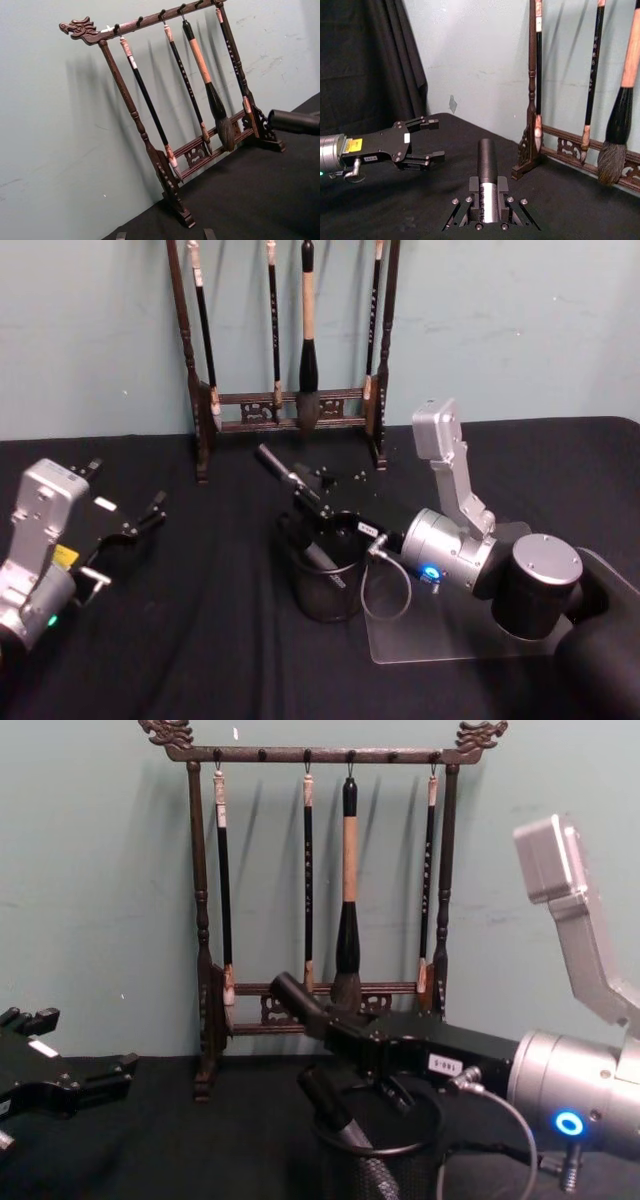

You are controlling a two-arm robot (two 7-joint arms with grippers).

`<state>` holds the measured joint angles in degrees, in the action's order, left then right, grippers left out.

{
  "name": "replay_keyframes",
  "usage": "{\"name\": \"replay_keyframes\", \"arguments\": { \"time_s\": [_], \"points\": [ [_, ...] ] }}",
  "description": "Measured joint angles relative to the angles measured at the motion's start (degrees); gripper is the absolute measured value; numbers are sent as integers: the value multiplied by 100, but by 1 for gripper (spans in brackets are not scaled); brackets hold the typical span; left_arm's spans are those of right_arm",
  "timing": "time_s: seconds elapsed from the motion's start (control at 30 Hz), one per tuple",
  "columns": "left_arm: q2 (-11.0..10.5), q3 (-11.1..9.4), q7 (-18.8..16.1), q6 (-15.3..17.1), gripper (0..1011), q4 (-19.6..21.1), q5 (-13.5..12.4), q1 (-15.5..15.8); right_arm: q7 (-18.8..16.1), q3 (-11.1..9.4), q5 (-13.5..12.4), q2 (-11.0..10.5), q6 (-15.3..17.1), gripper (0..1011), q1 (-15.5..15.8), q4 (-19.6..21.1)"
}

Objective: Pick up the water-based marker from the table and place it into the pen holder.

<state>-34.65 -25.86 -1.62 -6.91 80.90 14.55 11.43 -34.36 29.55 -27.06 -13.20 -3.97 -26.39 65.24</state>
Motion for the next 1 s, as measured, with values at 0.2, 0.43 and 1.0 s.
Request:
{"name": "replay_keyframes", "arguments": {
  "time_s": [0.2,0.43,1.0],
  "points": [
    [0,0,0,0,1001,0,0,0,2,36,-1,1,24,214,7,-68],
    [0,0,0,0,1002,0,0,0,62,53,35,-13,36,213,26,-60],
    [0,0,0,0,1001,0,0,0,48,44,35,-12,34,561,23,-54]
  ]
}}
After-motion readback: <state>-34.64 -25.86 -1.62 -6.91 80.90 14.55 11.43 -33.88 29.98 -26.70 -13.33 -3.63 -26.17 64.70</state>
